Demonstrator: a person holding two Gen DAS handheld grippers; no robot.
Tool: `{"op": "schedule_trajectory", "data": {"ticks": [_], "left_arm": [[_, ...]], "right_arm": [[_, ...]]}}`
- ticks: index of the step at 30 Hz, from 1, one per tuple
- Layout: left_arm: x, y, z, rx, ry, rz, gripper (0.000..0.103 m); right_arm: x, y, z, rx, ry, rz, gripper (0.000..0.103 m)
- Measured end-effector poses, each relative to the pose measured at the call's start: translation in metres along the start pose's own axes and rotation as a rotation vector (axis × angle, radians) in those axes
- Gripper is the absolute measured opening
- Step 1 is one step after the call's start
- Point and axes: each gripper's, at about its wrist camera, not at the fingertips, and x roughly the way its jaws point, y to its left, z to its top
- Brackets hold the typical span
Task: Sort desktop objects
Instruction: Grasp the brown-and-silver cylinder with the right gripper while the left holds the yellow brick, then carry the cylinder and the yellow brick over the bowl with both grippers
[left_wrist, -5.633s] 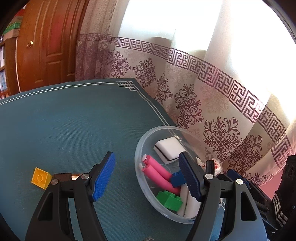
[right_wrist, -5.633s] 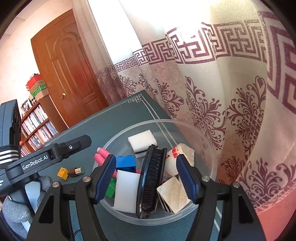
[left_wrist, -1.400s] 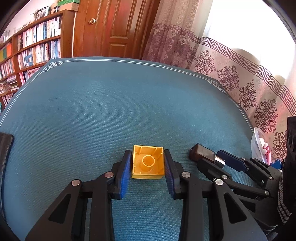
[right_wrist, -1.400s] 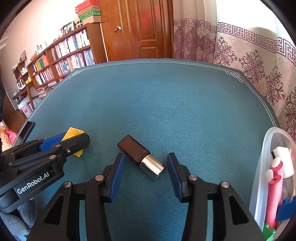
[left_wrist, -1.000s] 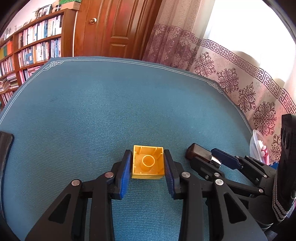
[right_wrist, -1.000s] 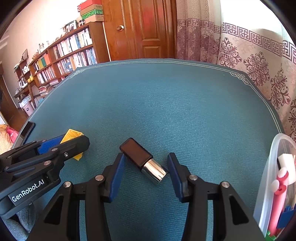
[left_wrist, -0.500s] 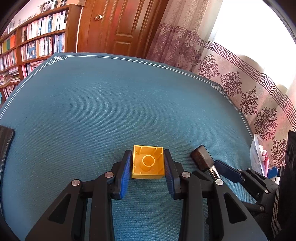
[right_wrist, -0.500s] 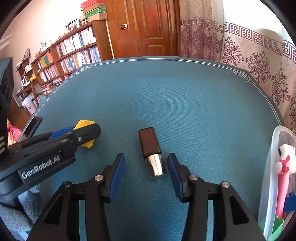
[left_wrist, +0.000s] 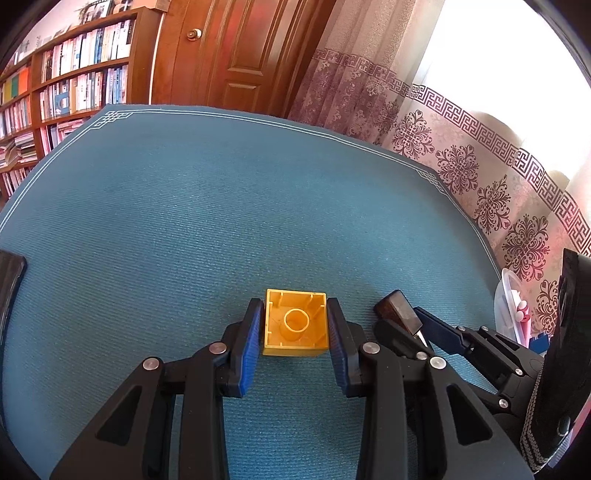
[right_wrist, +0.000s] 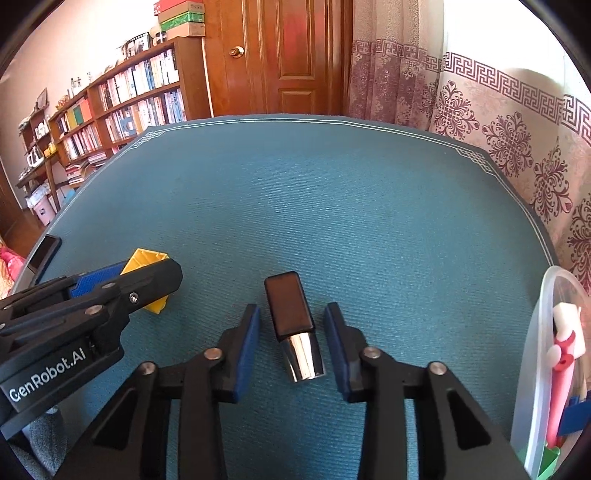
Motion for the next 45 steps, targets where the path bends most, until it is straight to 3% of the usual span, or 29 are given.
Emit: {"op": "schedule_trajectory", "data": {"ticks": [3,18,33,45], "left_arm": [[0.001,-0.001,-0.001,0.000,0.000,-0.002,0.036],[-0.004,-0.008,-0.005,0.019,-0.002,-0.029,0.036],[-0.010,-0.020,-0.007,0.055,-0.002,-0.056,0.036],[-0.005,-0.030,-0.017,0.085,0.002,-0.070,0.036]], "right_arm": [[-0.003,-0.003,-0.003,0.020,0.000,0.002,0.024],[-0.057,-0.024,-0.032,0.190,-0.054,0.057,0.023],[-0.114,-0.065,-0.043,0.317,-0.165,-0.018,0.023],[-0.156,-0.115,-0.067,0.422,-0.225,-0.142,0.023]]}}
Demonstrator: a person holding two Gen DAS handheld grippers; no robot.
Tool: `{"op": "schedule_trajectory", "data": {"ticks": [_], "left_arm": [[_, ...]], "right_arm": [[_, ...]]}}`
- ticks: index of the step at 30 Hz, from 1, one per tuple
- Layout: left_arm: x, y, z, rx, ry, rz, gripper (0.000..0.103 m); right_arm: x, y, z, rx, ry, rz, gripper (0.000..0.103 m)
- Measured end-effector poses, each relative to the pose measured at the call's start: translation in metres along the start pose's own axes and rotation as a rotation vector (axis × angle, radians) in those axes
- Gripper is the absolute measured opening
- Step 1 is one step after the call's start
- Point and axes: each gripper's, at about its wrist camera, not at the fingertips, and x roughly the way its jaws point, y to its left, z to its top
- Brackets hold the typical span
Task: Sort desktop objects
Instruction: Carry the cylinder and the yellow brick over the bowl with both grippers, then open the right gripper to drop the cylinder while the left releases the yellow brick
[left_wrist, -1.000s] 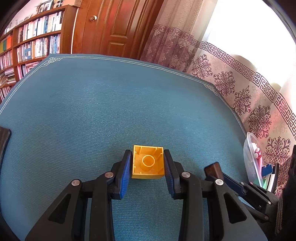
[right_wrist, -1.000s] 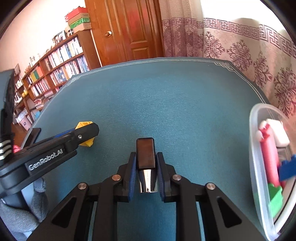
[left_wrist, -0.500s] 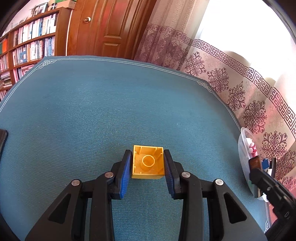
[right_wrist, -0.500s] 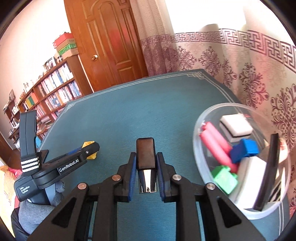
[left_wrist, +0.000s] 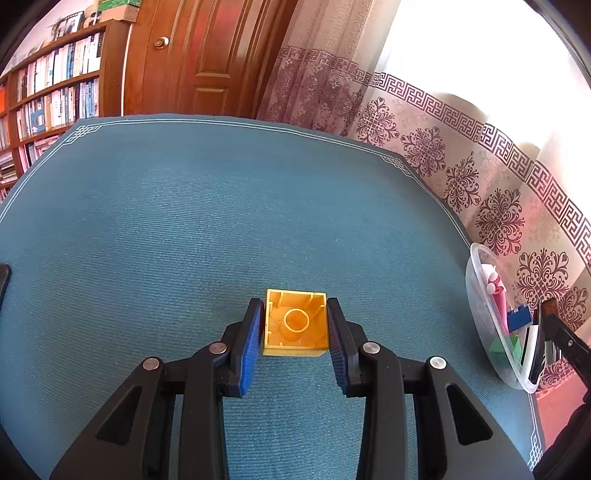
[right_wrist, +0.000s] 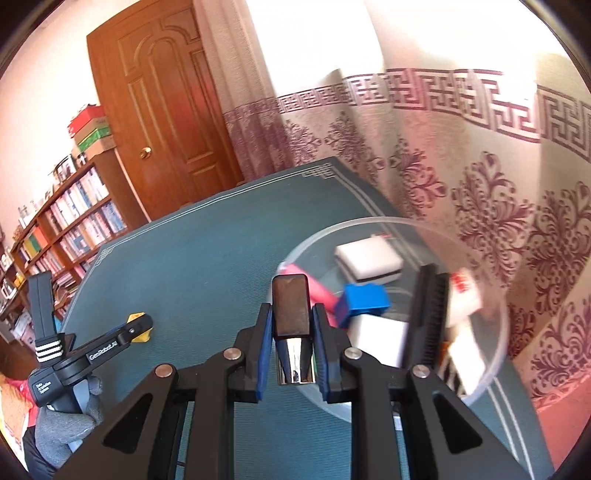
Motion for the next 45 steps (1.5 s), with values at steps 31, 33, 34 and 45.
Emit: {"op": "schedule_trajectory", "data": {"ticks": [31,33,34,45], "left_arm": [[-0.021,-0.099,-0.008,0.158,0.047,-0.175,0.036],[-0.024,-0.114,-0.008,0.187,0.041,-0.193,0.036],[-0.025,-0.121,-0.009,0.202,0.039,-0.204,0.036],[-0.019,-0.175,-0.003,0.270,0.034,-0.286,0.036]], "right_arm": [[0.006,-0.050,-0.015,0.020,0.038,-0.027,0.033],[0.003,-0.052,-0.015,0.026,0.038,-0.006,0.040],[0.002,-0.053,-0.015,0.030,0.035,0.003,0.045],[-0.016,-0.059,-0.012,0.029,-0.021,0.042,0.072]]}}
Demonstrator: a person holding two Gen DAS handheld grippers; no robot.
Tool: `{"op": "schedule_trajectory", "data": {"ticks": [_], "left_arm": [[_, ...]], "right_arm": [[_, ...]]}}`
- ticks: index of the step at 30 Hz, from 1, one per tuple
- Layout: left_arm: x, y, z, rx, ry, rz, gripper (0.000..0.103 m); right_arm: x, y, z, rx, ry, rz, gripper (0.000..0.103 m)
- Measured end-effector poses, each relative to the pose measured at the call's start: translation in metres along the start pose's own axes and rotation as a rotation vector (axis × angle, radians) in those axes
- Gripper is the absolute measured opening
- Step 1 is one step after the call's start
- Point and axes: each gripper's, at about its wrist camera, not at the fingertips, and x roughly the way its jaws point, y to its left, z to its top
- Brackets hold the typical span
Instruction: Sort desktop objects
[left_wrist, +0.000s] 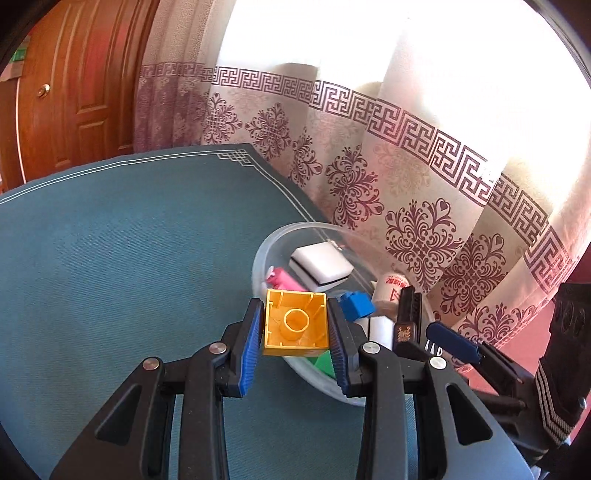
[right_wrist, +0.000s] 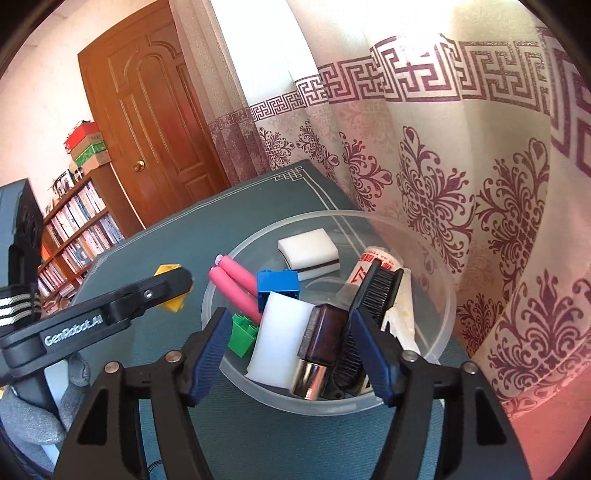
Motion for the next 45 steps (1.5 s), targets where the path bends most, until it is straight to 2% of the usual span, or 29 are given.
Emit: {"op": "schedule_trajectory", "data": {"ticks": [6,21,22,23,24,25,26,28,31,37,38,41,45], "left_arm": [[0.021,-0.008,0.006,-0.016,0.030,-0.044,0.037],[0.043,-0.015,0.006,0.009,0.034,-0.076,0.037],[0.043,-0.015,0.007,0.012,0.036,-0.075,0.040],[0.043,-0.015,0.007,0.014,0.042,-0.091,0.053],[0.043,-0.017,0.007,0.015,0.050,-0.117,0.060],[0.043,-0.018,0.007,0.017,0.056,-0.135,0.072],[0.042,-0.020,0.006,0.024,0.055,-0.138,0.078],[0.038,-0.027,0.005,0.056,0.041,-0.113,0.081],[0.032,-0.032,0.003,0.097,0.015,-0.085,0.081],[0.015,-0.016,0.003,0.052,-0.023,-0.098,0.081],[0.012,-0.014,0.003,0.047,-0.033,-0.087,0.081],[0.000,-0.010,0.003,0.049,-0.070,0.007,0.083],[-0.014,-0.007,0.004,0.047,-0.114,0.030,0.084]], "right_arm": [[0.001,0.002,-0.002,-0.048,-0.003,-0.032,0.077],[0.005,-0.001,-0.005,-0.051,0.008,-0.038,0.079],[0.004,0.000,-0.005,-0.051,0.008,-0.038,0.079],[0.004,0.000,-0.005,-0.051,0.009,-0.038,0.079],[0.003,0.000,-0.006,-0.050,0.009,-0.039,0.079],[0.002,-0.001,-0.007,-0.050,0.009,-0.039,0.080],[0.001,-0.001,-0.008,-0.049,0.008,-0.041,0.080],[-0.003,-0.003,-0.009,-0.041,0.006,-0.048,0.081],[-0.008,-0.005,-0.011,-0.023,0.000,-0.060,0.082],[-0.019,-0.009,-0.018,-0.002,0.001,-0.085,0.082],[-0.019,-0.009,-0.019,0.002,0.007,-0.089,0.082],[-0.021,-0.011,-0.024,0.011,0.026,-0.106,0.084],[-0.024,-0.011,-0.029,0.026,0.041,-0.131,0.088]]}}
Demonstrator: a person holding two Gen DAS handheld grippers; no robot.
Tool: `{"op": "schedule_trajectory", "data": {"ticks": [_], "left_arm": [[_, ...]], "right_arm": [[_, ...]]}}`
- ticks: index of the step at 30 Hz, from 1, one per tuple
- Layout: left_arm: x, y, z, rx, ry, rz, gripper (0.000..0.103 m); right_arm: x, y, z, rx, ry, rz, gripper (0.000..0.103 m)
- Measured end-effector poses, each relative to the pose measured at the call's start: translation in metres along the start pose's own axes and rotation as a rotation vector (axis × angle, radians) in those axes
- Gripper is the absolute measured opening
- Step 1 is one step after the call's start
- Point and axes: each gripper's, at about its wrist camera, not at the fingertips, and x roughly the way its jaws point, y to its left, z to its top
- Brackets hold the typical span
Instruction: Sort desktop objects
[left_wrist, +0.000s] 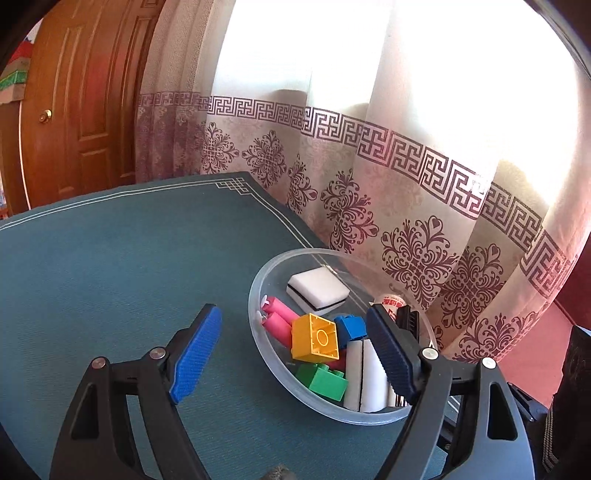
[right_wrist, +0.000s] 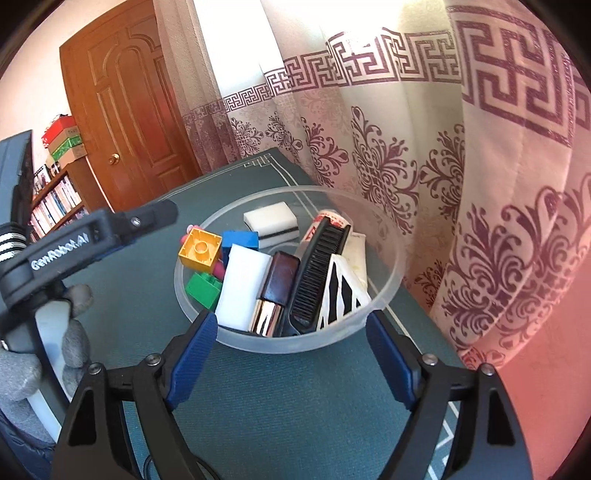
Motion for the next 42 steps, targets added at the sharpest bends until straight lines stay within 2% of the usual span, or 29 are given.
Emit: {"op": "schedule_trajectory", "data": {"ticks": [4,8,14,18,26,34,42], "left_arm": [[-0.009,-0.001,0.002,0.002,-0.015,0.026,0.085],[-0.016,-0.006,0.004,0.011,-0.003,0.062,0.085],[-0.030,-0.019,0.002,0.074,-0.020,0.166,0.086],[-0.036,-0.023,0.000,0.095,-0.024,0.151,0.086],[-0.047,-0.024,0.003,0.074,-0.051,0.159,0.086],[-0.055,-0.028,0.004,0.084,-0.070,0.167,0.086],[-0.053,-0.035,0.000,0.111,-0.055,0.151,0.086]], "right_arm": [[-0.007,0.002,-0.001,0.016,-0.007,-0.029,0.103],[-0.013,0.008,-0.001,0.011,-0.008,-0.053,0.103],[-0.019,0.020,-0.003,-0.026,0.008,-0.076,0.103],[-0.021,0.025,-0.003,-0.046,0.011,-0.088,0.103],[-0.026,0.026,-0.002,-0.041,0.005,-0.138,0.103],[-0.048,0.039,0.010,-0.072,-0.060,-0.202,0.103],[-0.035,0.040,0.006,-0.073,0.002,-0.208,0.103]]}}
